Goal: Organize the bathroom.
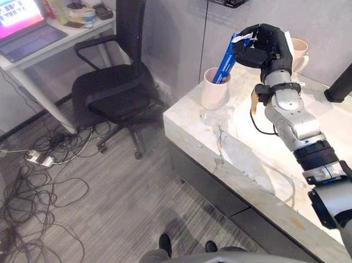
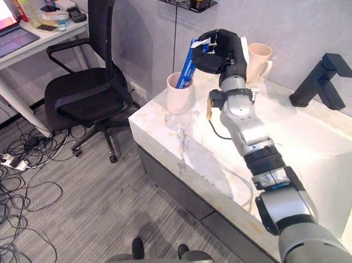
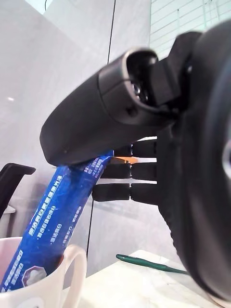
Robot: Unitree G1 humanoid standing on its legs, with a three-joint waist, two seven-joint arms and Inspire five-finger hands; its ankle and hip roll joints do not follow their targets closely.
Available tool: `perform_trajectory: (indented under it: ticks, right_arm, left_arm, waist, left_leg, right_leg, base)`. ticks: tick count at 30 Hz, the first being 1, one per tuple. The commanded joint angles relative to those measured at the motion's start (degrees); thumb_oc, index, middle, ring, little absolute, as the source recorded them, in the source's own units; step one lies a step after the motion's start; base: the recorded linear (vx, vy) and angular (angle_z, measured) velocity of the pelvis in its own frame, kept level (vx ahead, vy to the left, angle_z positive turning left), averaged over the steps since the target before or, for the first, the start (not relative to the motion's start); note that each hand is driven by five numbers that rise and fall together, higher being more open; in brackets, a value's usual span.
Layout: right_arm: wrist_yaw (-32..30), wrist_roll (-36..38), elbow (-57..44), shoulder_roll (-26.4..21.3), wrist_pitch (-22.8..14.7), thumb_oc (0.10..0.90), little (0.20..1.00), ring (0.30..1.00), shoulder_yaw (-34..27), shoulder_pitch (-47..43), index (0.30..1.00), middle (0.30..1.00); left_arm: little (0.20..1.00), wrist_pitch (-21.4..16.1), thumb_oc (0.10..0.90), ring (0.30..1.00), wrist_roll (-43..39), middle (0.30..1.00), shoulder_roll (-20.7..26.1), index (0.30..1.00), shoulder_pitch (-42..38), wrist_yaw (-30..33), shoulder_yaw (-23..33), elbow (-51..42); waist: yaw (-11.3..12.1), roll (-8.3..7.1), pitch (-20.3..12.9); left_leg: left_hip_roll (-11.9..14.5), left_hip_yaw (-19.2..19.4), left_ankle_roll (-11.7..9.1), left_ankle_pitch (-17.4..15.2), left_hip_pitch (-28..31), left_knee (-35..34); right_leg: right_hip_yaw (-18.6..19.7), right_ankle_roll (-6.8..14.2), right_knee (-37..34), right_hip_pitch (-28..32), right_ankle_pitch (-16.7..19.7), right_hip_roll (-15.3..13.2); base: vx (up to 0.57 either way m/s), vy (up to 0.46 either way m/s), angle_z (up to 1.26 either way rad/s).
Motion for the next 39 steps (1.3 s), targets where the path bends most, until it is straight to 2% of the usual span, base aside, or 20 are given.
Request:
perform_trajectory:
  ticks: [1,2,4,18,26,35,39]
  right_arm:
    - [0.00,0.46,-1.09,-1.19,-5.64,0.684,0.726,0.726,-3.62,-9.91,0.726,0.726]
    - [0.15,0.51,-1.02,-1.16,-5.49,0.800,0.900,0.900,-3.60,-9.96,0.900,0.900]
    - [1.15,0.38,-1.04,-1.02,-4.60,0.800,0.900,0.900,-3.53,-9.82,0.900,0.900]
    - [2.10,-2.33,-0.44,0.21,-4.91,0.800,0.900,0.900,-2.32,-9.71,0.900,0.900]
    - [3.09,-8.84,1.57,-1.40,-2.10,0.800,0.900,0.900,-1.26,-9.95,0.900,0.900]
    - [4.30,-10.56,4.51,-4.58,0.56,0.800,0.900,0.900,-0.33,-10.20,0.900,0.900]
    - [4.74,-10.75,6.19,-5.15,0.54,0.800,0.900,0.900,0.10,-10.27,0.900,0.900]
  left_arm:
    - [0.900,0.84,0.800,0.900,1.84,0.900,4.38,0.900,-2.57,0.57,-1.94,4.04]
    - [0.900,0.84,0.800,0.900,2.00,0.900,4.37,0.900,-2.62,0.46,-1.93,4.02]
    - [0.900,0.79,0.800,0.900,2.23,0.900,4.32,0.900,-2.79,0.30,-2.09,3.91]
    - [0.900,1.16,0.800,0.900,1.71,0.900,4.06,0.900,-3.10,0.53,-2.36,4.05]
    - [0.900,0.80,0.800,0.900,2.89,0.900,4.04,0.900,-2.75,0.78,-1.68,4.05]
    - [0.900,0.45,0.800,0.900,4.90,0.900,4.41,0.900,-2.66,0.58,-0.76,4.17]
    - [0.900,0.60,0.800,0.900,4.86,0.900,4.24,0.900,-2.85,0.83,-0.81,4.30]
  waist:
    - [1.30,-1.32,-2.09]
    - [1.27,-1.34,-2.13]
    - [1.20,-1.36,-2.15]
    - [0.83,-1.56,-2.50]
    - [0.36,-1.74,-3.22]
    - [-0.76,-2.27,-4.36]
    - [-1.13,-2.33,-4.42]
  left_leg:
    - [1.86,-0.45,0.40,-8.73,3.64,4.57]
    - [1.83,-0.45,0.41,-8.76,3.64,4.60]
    - [1.81,-0.42,0.44,-8.84,3.66,4.66]
    - [1.81,0.20,0.53,-8.79,4.34,3.95]
    - [1.79,1.00,0.48,-8.78,4.79,3.45]
    - [1.74,2.37,0.45,-9.30,5.24,3.77]
    - [1.66,2.85,0.52,-9.54,5.48,4.01]
  right_leg:
    - [1.96,2.67,4.95,-6.72,1.96,-0.87]
    - [2.01,2.69,4.96,-6.74,1.96,-0.87]
    - [2.06,2.68,4.96,-6.74,1.95,-0.90]
    - [2.74,2.74,4.21,-6.29,2.18,-0.75]
    - [3.15,2.78,3.97,-6.30,2.39,-0.66]
    - [4.58,3.06,3.54,-6.34,2.86,-0.61]
    - [4.99,3.07,3.44,-6.27,3.08,-0.64]
  base:
    - [0.00,0.000,0.00]
    - [0.00,0.000,0.00]
    - [0.00,0.000,0.00]
    - [0.00,0.000,0.00]
    - [0.00,0.000,0.00]
    - [-0.01,-0.003,-0.05]
    - [-0.01,0.001,-0.13]
